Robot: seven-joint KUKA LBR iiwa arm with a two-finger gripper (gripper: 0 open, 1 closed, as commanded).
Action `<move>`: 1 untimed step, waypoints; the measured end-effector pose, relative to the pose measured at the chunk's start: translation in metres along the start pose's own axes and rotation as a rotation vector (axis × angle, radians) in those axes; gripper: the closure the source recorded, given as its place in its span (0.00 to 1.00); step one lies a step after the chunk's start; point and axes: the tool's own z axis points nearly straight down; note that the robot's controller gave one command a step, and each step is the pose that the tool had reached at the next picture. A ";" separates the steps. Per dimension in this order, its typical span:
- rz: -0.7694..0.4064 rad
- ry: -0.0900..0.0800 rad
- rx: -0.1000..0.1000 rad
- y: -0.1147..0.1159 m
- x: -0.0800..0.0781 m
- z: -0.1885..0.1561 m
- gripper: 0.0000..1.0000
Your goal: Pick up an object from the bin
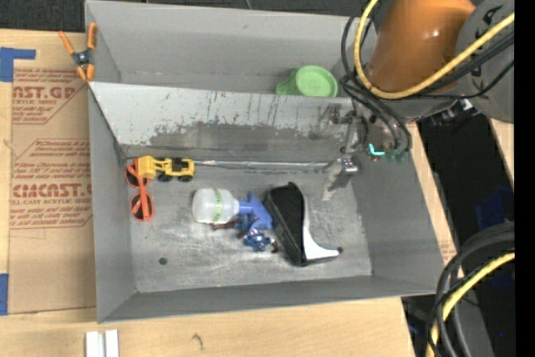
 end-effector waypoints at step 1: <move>0.000 -0.008 0.000 0.000 -0.002 -0.004 0.00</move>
Offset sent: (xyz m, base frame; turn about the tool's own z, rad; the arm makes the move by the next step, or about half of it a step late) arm -0.0532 0.0946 -0.1341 -0.0591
